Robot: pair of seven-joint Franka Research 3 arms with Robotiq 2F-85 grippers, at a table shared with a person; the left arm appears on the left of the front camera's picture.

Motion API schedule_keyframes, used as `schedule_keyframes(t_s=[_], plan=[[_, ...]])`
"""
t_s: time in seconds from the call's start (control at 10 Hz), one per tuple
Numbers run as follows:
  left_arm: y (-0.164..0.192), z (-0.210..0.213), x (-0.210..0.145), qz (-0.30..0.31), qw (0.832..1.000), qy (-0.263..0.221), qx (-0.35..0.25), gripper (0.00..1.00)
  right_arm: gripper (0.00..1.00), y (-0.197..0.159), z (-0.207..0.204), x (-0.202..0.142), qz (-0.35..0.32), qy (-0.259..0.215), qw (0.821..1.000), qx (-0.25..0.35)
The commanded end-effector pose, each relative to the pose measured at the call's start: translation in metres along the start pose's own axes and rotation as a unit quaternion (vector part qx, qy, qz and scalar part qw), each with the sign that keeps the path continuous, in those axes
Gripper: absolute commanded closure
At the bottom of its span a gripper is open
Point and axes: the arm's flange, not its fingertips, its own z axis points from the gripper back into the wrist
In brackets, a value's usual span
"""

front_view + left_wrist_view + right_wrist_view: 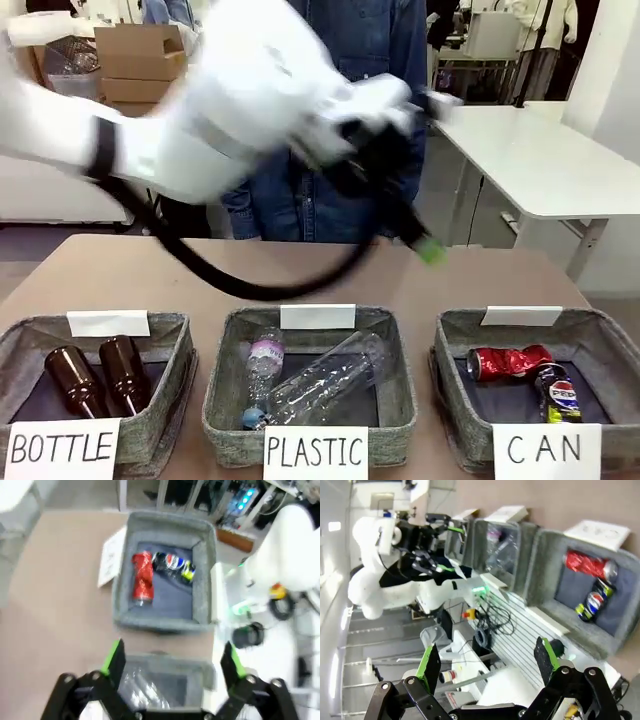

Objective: Sort the can waste into the basket.
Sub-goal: Pick up the can waste from the table and place it in the right Fabric basket.

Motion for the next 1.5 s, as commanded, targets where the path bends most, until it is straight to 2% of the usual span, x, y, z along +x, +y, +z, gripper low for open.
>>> schedule_keyframes(t_s=[0.0,0.1,0.2,0.3,0.4,0.5,0.6,0.7,0.8,0.9,1.0,1.4], plan=[[0.013,0.11,-0.076,0.23,0.972,-0.04,0.008,0.03,0.0,0.053,-0.075,0.027,0.012,-0.023,0.999,0.019],[0.02,0.148,-0.106,0.296,0.953,-0.064,0.008,0.03,0.0,0.074,-0.102,0.036,0.012,-0.022,0.999,0.033],[0.025,0.182,-0.139,0.355,0.93,-0.094,-0.022,0.03,0.0,0.092,-0.122,0.048,-0.011,-0.026,0.997,0.073],[0.027,0.207,-0.174,0.4,0.905,-0.136,-0.042,0.03,0.0,0.105,-0.139,0.058,-0.032,-0.031,0.992,0.118],[0.03,0.224,-0.209,0.434,0.874,-0.203,-0.081,0.03,0.0,0.113,-0.155,0.068,-0.056,-0.041,0.986,0.152],[0.035,0.243,-0.244,0.479,0.819,-0.297,-0.108,0.03,0.0,0.116,-0.174,0.079,-0.106,-0.046,0.978,0.171],[0.035,0.258,-0.269,0.482,0.78,-0.373,-0.145,0.03,0.0,0.11,-0.19,0.084,-0.135,-0.054,0.977,0.155],[0.036,0.269,-0.291,0.503,0.745,-0.414,-0.143,0.03,0.0,0.1,-0.201,0.082,-0.13,-0.037,0.98,0.148],[0.034,0.272,-0.307,0.498,0.746,-0.413,-0.162,0.03,0.0,0.091,-0.203,0.08,-0.084,-0.008,0.986,0.141],[0.031,0.267,-0.319,0.481,0.768,-0.372,-0.201,0.03,0.0,0.082,-0.205,0.079,-0.051,0.005,0.998,0.047],[0.042,0.278,-0.309,0.497,0.774,-0.36,-0.151,0.03,0.0,0.094,-0.201,0.084,-0.116,-0.024,0.983,0.143],[0.042,0.278,-0.309,0.497,0.774,-0.36,-0.151,0.03,0.0,0.094,-0.201,0.084,-0.116,-0.024,0.983,0.143]])
